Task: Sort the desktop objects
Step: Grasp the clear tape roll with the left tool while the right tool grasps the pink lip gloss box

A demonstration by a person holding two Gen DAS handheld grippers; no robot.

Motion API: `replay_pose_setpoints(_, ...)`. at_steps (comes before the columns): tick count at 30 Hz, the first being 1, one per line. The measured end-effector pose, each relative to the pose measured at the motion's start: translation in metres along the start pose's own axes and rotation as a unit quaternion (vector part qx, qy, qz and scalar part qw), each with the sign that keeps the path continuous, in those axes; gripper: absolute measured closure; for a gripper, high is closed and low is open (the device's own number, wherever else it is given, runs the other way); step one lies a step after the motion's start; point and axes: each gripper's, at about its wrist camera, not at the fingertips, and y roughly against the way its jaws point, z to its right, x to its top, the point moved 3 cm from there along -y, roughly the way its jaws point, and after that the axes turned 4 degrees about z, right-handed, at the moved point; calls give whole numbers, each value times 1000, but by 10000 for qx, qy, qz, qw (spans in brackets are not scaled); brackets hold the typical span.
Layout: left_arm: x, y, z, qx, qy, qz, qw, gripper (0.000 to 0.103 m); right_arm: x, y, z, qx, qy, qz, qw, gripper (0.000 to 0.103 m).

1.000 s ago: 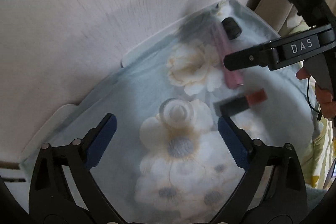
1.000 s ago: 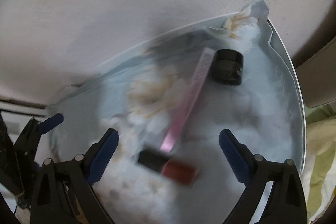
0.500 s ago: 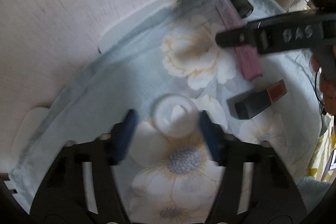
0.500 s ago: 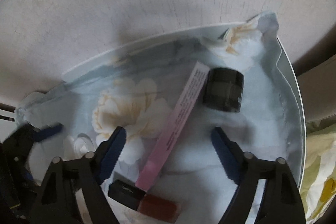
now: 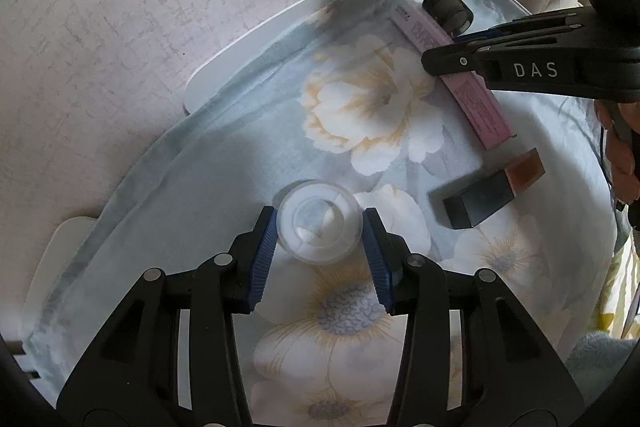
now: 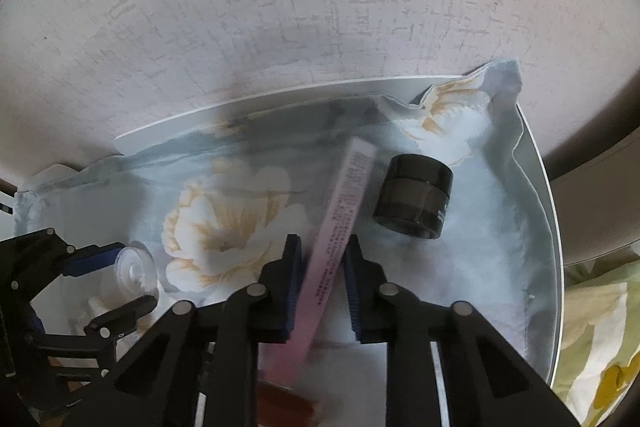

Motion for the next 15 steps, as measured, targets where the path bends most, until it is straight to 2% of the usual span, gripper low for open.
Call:
replay_pose_setpoints(4,-3,7,0,82,-84,-13,9999,63,-8,7,1,324,-91,-44,9994,87)
replay_pose_setpoints(9,-4,26,-5,86,20,127,9999,63,-15,22,5,520,-178,25,9985,88)
replay_pose_setpoints(13,-7,39,-9,138,92,217,9996,63,-20,35,9,492,-124,60,9987,89)
replay_pose_setpoints(15,-12,43,-13,147,122,242,9995,63,-12,28,-3,449,-86,40,9989,89)
